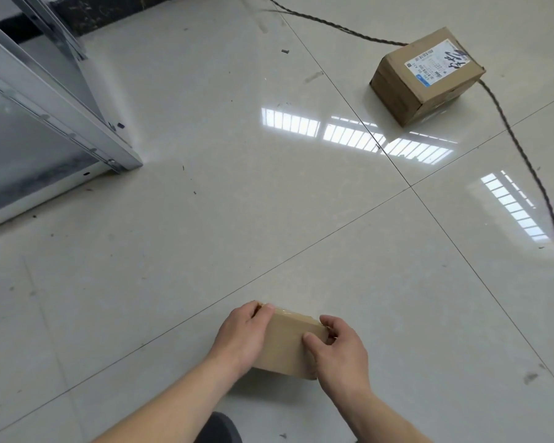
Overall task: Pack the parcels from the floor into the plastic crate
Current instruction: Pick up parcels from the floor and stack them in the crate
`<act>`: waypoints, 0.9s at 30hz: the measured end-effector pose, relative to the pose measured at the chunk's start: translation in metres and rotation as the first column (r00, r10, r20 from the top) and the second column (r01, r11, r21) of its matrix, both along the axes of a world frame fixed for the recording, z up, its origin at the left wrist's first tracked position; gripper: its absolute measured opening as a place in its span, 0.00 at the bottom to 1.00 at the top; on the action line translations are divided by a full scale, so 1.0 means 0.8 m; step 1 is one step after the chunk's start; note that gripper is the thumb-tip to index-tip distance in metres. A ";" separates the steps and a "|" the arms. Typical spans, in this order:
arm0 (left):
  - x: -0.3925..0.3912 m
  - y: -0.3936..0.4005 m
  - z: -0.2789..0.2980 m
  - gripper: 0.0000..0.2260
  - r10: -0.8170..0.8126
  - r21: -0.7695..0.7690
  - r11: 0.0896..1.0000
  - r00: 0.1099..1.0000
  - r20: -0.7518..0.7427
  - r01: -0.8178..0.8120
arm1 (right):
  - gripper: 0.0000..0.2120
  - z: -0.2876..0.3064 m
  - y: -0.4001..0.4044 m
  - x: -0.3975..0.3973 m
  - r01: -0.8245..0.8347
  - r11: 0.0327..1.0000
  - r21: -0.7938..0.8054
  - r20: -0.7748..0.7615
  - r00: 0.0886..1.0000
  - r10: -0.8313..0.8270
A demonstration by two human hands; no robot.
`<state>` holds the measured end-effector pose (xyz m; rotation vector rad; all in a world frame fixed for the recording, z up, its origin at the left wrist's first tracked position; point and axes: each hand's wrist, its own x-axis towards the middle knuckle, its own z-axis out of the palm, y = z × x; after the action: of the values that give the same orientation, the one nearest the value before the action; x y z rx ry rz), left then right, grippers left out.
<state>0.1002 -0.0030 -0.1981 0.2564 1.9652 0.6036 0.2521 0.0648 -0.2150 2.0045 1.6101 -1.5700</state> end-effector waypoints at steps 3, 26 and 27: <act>0.001 -0.001 -0.001 0.21 0.006 0.006 1.000 1.000 -0.015 -0.006 | 0.23 0.001 0.002 -0.001 0.006 1.000 0.002 -0.012 1.000 -0.006; -0.004 0.017 0.003 0.24 0.052 0.061 0.997 0.997 0.054 -0.056 | 0.21 0.001 0.019 -0.013 0.051 0.999 0.008 -0.018 0.999 -0.051; -0.004 0.018 0.008 0.23 0.050 0.059 0.997 0.997 0.056 -0.053 | 0.21 0.005 0.021 -0.016 0.049 0.999 0.011 -0.014 0.999 -0.049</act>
<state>0.0970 0.0114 -0.1917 0.2251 1.9077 0.6978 0.2395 0.0817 -0.2108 2.0584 1.5902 -1.5988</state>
